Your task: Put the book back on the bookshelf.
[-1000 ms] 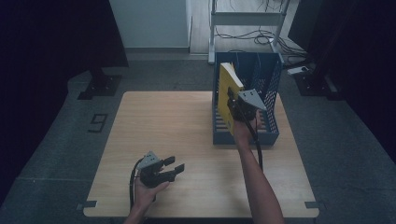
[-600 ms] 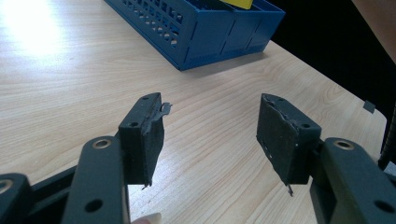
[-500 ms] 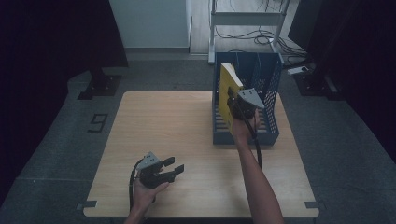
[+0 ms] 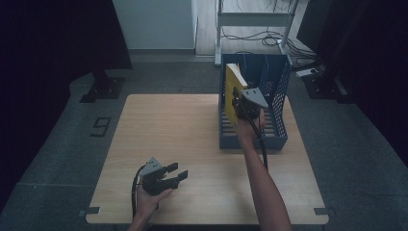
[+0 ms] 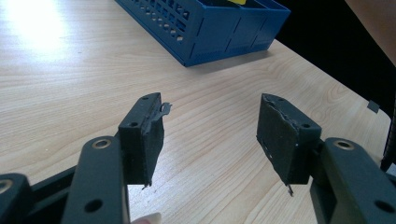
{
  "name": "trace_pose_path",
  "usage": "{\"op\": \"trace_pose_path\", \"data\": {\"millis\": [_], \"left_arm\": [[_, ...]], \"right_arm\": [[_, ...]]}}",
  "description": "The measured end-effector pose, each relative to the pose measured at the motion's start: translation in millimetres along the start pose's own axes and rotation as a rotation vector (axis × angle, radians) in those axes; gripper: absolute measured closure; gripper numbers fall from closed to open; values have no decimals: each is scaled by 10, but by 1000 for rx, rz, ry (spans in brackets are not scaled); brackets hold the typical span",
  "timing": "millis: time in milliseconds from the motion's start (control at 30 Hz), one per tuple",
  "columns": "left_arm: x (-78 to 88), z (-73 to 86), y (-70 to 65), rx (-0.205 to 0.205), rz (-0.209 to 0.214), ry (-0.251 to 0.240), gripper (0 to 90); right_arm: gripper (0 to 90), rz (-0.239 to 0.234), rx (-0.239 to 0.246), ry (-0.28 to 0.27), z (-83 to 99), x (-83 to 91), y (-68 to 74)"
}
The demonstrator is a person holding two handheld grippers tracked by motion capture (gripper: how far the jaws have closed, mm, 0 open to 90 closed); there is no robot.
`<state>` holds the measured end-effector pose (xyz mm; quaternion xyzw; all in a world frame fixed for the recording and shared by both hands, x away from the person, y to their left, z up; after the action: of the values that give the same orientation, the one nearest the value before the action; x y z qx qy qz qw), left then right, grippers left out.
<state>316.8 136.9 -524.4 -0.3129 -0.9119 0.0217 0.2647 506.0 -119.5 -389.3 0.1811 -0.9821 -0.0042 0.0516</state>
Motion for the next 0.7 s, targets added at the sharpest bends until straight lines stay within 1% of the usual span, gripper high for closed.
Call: {"op": "trace_pose_path", "data": {"millis": [333,433,700], "left_arm": [[10,3,34,9,-3,-1,412],[9,6,31,10,0,0,412],[13,5,47,15,1,-2,412]], "right_arm": [[746,21,-6,21,76,-122,-45],[746,22,-20,27,115,-171,-72],[746,41,-25,40,167,-243,-118]]}}
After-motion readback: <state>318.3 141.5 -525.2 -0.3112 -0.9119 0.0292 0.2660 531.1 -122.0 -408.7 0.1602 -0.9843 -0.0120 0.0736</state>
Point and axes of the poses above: each handheld gripper's, and its own axes: x roughly backward along the jaws, z roughly out of its underside, y roughly to its left, the point moved 6 cm from there along -x, roughly forward along the jaws, and after that the axes turned 10 degrees about -z, right-handed, at the moved point
